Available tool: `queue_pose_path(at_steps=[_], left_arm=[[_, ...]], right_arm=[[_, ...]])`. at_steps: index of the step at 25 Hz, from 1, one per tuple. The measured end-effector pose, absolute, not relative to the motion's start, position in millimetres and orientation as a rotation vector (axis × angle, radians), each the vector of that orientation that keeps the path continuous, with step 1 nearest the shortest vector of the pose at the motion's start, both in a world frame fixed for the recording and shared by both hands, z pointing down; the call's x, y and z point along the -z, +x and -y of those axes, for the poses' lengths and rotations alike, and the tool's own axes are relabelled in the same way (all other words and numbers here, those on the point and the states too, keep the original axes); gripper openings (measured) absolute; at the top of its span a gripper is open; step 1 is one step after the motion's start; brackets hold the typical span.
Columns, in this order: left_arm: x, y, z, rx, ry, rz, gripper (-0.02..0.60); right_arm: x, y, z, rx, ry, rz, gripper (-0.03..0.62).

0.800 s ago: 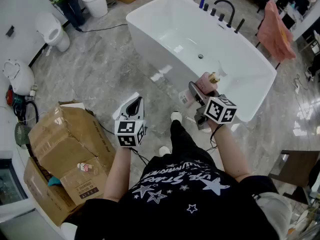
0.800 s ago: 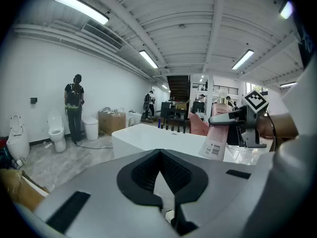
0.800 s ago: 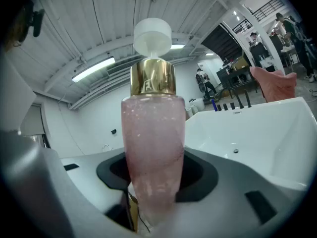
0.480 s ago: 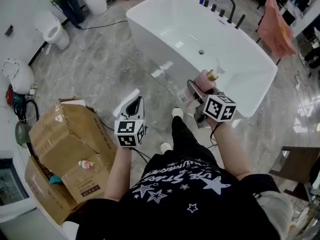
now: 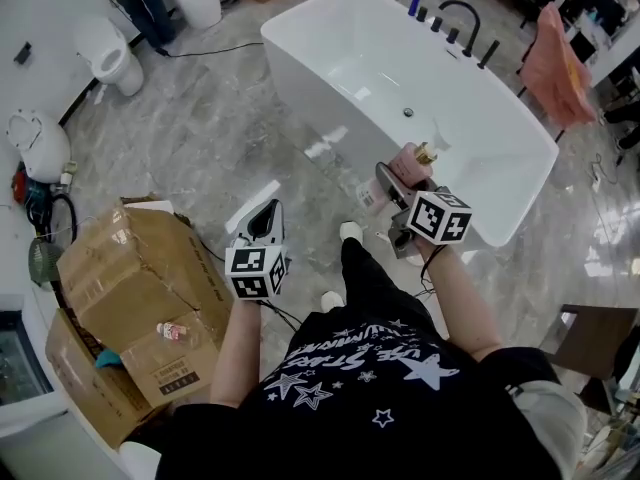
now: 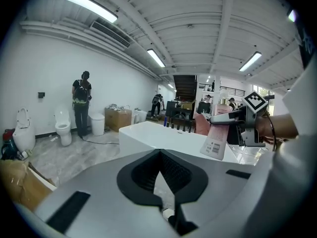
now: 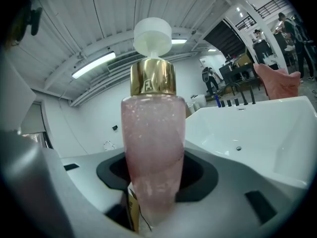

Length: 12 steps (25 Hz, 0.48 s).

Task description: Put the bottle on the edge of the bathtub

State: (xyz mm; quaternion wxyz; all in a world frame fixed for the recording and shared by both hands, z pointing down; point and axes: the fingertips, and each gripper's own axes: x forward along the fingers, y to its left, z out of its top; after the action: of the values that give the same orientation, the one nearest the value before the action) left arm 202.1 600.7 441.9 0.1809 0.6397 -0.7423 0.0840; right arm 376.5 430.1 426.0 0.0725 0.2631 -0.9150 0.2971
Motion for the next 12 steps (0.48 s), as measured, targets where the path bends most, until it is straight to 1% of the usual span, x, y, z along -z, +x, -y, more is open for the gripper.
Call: queue_pose_path(at_steps=[6,12], left_arm=[[-449.3,183.9,-569.4,-0.253,1.793,2.08,0.015],[-445.9,152.3,-499.0,-0.287,1.798,2.087,0.015]], right_arm=[[-436.5,353.0,-393.1,-0.895,0.789,2.723,0.225],[-443.6,328.0,-321.6,-0.912,0.785,2.726,0.225]])
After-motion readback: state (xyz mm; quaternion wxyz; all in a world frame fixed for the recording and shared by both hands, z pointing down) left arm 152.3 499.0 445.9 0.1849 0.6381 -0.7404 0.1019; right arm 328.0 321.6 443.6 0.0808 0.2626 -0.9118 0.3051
